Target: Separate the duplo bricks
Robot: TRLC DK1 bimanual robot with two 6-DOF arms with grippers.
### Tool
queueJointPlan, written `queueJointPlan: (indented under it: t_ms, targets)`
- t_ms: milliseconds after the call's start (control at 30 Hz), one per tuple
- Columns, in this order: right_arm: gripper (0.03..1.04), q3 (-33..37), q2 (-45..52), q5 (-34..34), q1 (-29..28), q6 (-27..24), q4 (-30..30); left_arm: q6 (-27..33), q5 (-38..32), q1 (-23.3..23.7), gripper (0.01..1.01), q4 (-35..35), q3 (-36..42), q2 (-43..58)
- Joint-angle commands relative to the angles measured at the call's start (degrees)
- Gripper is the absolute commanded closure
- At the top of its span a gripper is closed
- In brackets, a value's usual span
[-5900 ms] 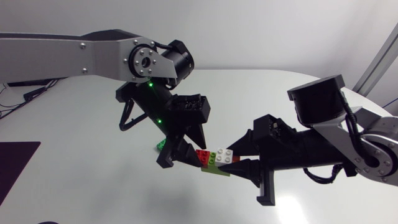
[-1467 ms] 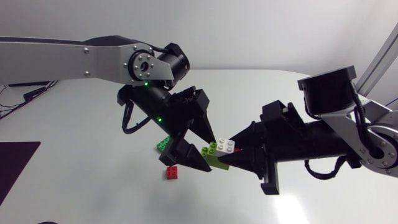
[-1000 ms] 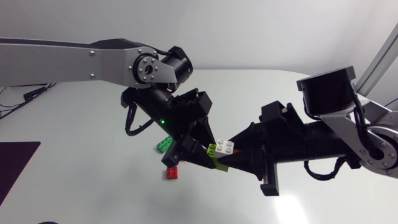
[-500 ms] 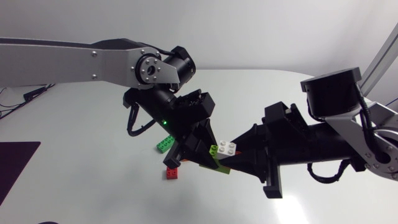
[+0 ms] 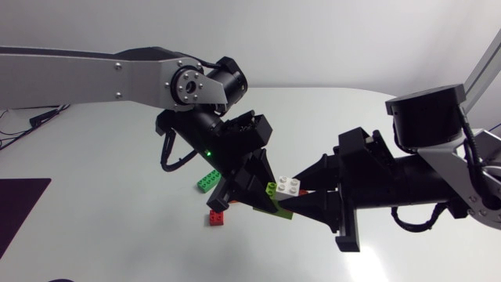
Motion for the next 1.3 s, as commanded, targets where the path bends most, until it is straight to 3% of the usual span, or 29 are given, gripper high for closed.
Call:
queueJointPlan:
  t_ms: [0,133,433,700,967,1267]
  targets:
    - [0.57,0.37,-2.12,-1.40,0.26,-0.36,0.41,-1.14,-0.63,-0.56,0.715,-0.41,0.22,1.69]
    - [0.51,0.20,-2.91,-1.31,0.17,-0.36,-0.11,-1.14,-1.07,-0.48,0.715,-0.23,0.13,1.78]
    - [0.53,-0.07,-2.91,-1.31,0.17,-0.27,-0.64,-1.32,-1.42,-0.65,0.715,0.29,-0.13,1.69]
    - [0.89,-0.24,-1.85,-1.22,0.44,-0.36,-0.64,-1.40,-1.60,-0.65,0.715,0.82,-0.74,1.25]
    - [0.91,1.78,-0.36,-2.19,1.58,-0.18,-3.63,-2.20,-3.44,-1.18,0.715,3.37,-2.15,0.73]
    - [0.91,5.47,0.35,-7.37,1.14,4.91,-5.39,-2.28,-4.76,-1.27,0.713,5.30,-3.91,0.46]
